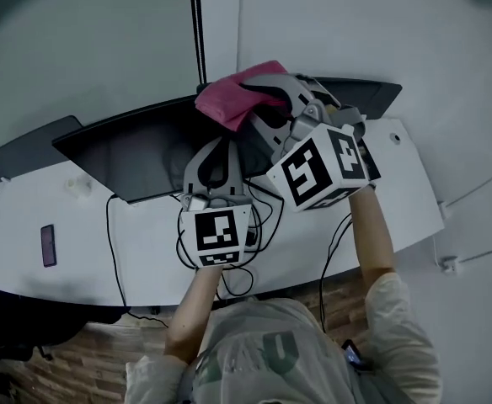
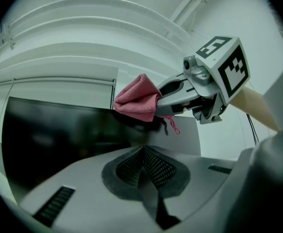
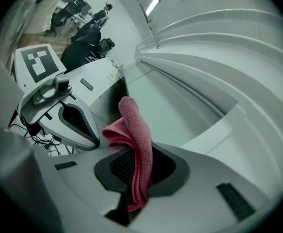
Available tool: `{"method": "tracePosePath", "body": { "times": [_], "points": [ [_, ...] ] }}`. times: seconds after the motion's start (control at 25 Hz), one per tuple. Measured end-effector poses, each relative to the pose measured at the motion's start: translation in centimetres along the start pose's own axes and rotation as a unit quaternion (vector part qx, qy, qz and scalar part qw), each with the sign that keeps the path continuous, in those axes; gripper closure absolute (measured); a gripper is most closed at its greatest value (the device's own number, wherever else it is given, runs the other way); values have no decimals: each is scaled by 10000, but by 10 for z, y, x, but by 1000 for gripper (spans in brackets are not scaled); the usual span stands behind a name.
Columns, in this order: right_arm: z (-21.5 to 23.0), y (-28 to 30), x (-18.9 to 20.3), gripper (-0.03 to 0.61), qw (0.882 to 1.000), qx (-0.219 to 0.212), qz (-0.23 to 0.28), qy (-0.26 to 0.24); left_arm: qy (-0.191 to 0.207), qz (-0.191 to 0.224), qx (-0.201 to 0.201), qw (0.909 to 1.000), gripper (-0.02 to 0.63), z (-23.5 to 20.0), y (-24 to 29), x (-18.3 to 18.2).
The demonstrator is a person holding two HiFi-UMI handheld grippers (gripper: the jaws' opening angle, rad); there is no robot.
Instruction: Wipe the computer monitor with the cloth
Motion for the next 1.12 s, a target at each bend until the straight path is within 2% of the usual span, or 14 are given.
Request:
{"method": "tracePosePath", "body": {
  "times": [0.28, 0.48, 0.6, 0.88, 1.12],
  "points": [
    [-17, 37, -48, 522, 9980, -332, 352, -415, 77, -51, -639, 9979, 598, -51, -29, 4],
    [-32, 63, -86, 522, 9937, -476, 589, -831, 116, -86, -1168, 9930, 598, -88, -52, 4],
    [-41, 79, -109, 522, 9912, -610, 735, -914, 180, -111, -1422, 9896, 598, -108, -65, 5],
    [-61, 115, -163, 522, 9861, -798, 920, -1132, 330, -218, -1889, 9812, 598, -153, -98, 8],
    [-79, 146, -209, 522, 9791, -1047, 1091, -1359, 310, -331, -2086, 9769, 598, -190, -121, 13]
  ]
}}
Point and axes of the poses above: the fingertips, and each gripper's own axes: y forward along the fingers, z to its right, x out of its underside, the point moved 7 cm from there along -y, backward along the fingers, and after that the axes turned 5 degrees about -x, right-handed, at the moved point
